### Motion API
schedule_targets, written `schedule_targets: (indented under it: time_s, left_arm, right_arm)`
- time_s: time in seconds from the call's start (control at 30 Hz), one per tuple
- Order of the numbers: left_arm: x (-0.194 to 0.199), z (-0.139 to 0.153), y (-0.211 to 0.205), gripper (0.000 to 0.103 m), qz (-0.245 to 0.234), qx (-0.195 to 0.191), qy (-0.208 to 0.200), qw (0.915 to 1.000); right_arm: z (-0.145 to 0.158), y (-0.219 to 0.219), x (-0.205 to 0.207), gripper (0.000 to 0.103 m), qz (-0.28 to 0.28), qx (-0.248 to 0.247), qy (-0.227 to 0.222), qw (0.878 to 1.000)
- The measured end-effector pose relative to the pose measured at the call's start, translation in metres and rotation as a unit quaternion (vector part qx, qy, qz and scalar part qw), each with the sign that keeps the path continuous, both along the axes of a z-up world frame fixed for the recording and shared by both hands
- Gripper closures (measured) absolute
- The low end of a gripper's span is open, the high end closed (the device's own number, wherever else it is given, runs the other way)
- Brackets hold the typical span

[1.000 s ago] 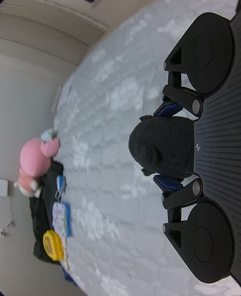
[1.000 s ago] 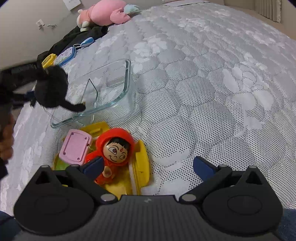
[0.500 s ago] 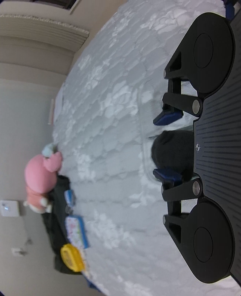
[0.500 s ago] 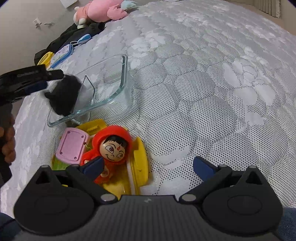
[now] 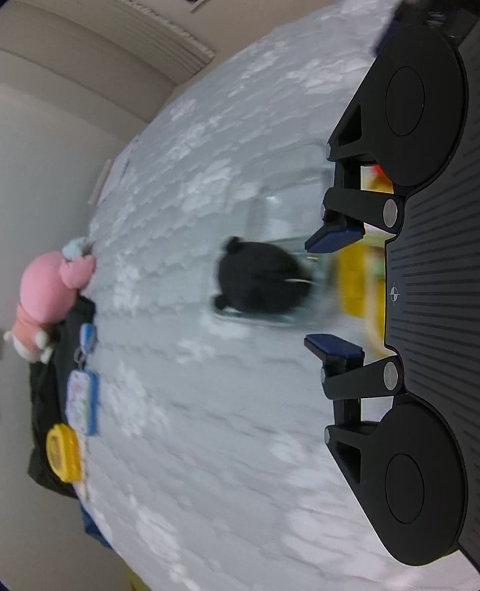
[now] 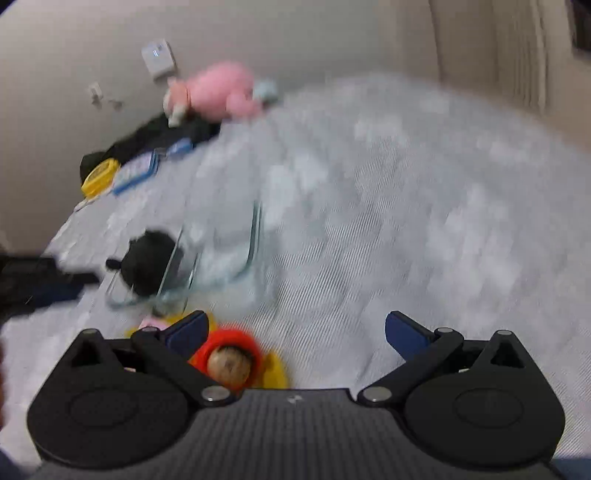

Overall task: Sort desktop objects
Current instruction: 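Carry the black plush toy into the glass container and release it, then grasp the red hooded doll with the right tool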

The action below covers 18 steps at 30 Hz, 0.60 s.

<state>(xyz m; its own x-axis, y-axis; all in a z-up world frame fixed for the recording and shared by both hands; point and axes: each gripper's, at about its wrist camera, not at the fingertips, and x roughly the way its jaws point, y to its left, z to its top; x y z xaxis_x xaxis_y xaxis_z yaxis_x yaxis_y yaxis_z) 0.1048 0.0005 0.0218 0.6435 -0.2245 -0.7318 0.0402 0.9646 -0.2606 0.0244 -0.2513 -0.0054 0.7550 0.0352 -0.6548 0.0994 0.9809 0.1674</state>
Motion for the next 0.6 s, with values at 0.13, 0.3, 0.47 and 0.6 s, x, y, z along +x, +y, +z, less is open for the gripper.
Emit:
schedule_targets:
  time_s: [0.13,0.3,0.47,0.6]
  left_arm:
    - [-0.011,-0.011,0.002,0.044,-0.017,-0.01,0.02,0.9996]
    - [-0.012,-0.021,0.001,0.027,-0.031,0.007,0.041,0.9986]
    - [-0.012,-0.028,0.001,0.017,-0.049,0.013,0.058,0.997]
    - [-0.012,-0.033,0.001,0.012,-0.063,0.017,0.072,0.9953]
  right_arm:
    - [-0.008,0.0,0.005,0.004,0.012,0.024,0.054,0.998]
    - [0.0,0.018,-0.006,0.01,0.005,-0.042,0.045,0.998]
    - [0.007,0.036,-0.011,0.011,0.003,-0.088,0.041,0.995]
    - [0.007,0.04,-0.002,0.034,0.003,-0.068,0.061,0.996]
